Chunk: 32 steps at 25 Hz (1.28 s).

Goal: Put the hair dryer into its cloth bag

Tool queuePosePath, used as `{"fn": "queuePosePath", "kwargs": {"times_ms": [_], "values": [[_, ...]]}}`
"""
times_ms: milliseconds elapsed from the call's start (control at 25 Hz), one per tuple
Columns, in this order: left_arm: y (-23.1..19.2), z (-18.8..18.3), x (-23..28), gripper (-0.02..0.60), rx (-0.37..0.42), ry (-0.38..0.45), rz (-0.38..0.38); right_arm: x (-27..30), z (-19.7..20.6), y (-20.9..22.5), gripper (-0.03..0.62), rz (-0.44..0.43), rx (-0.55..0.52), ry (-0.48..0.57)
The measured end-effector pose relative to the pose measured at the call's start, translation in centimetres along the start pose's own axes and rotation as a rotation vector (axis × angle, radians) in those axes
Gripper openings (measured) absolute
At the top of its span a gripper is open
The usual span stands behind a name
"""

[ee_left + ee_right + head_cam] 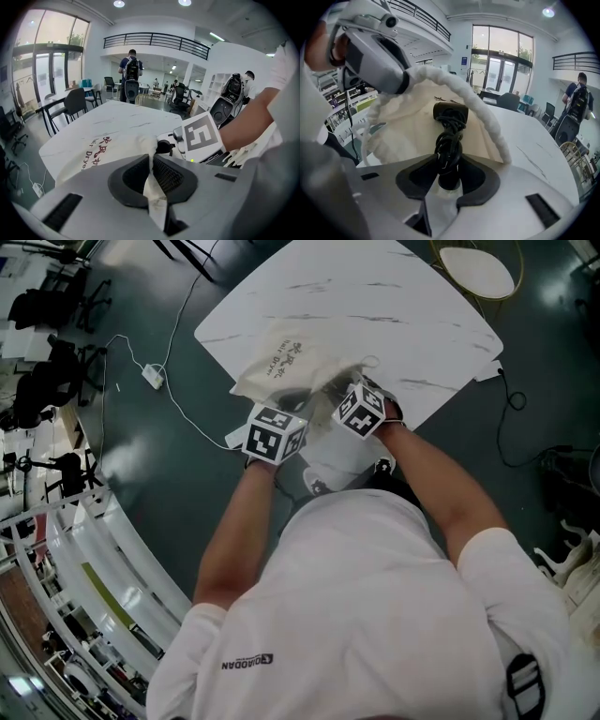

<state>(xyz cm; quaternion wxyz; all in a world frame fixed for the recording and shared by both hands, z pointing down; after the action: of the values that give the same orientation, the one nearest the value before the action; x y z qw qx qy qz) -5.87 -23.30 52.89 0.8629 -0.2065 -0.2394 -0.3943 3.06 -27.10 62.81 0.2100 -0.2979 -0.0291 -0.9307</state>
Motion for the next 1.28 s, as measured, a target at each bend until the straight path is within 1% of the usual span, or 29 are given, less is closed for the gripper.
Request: {"fn": "queuePosePath", "kwargs": {"times_ms": [120, 240, 400, 560, 720, 880, 1000, 1160, 1280], "values": [[0.2, -0.1, -0.1, 0.049, -0.010, 0.009, -0.006, 1.5, -0.7, 0.3, 0.152, -0.002, 0.003, 0.000], [0.0, -0.1, -0.3, 0.051, -0.024, 0.012, -0.023, 2.7, -0.8, 0.9, 0.153, 0.016, 0.009, -0.016], [-0.7, -0.1, -0.3, 0.051, -0.068, 0.044, -0.043, 4.0, -0.3, 2.0, 0.159, 0.024, 0.009, -0.039], [-0.3, -0.2, -0.1, 0.051, -0.084, 0.047, -0.050, 3.9, 0.0, 2.4, 0.168, 0.004, 0.003, -0.052], [-0.3, 0.2, 0.3, 0.051, -0.088, 0.037, -0.047, 3.1, -0.1, 2.6, 0.209, -0.008, 0.030, -0.035], [-0.3, 1.1, 0.9, 0.051, -0.081, 0.020, -0.036, 0.5, 0.8, 2.3, 0.212, -0.001, 0.059, -0.008], [-0.2, 1.8, 1.7, 0.051, -0.064, -0.013, -0.022, -2.8, 1.6, 1.9, 0.212, 0.015, 0.097, 0.008], [-0.1, 3.6, 3.2, 0.051, -0.024, -0.078, 0.000, -7.6, 2.7, 1.3, 0.212, 0.069, 0.211, 0.040], [0.1, 4.8, 4.0, 0.051, -0.026, -0.111, 0.012, -11.1, 2.8, 0.9, 0.207, 0.110, 0.299, 0.072]]}}
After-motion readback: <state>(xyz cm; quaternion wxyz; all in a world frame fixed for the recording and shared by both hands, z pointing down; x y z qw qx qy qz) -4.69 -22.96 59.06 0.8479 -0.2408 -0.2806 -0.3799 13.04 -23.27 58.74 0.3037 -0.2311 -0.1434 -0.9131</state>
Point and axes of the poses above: the fingertips, and each gripper's own axes: x forward along the fingers, y to its right, z out of its underside, the point moved 7 cm from there along -x, backward along the fingers, and after that the axes turned 11 degrees about y, right-handed, at the moved point
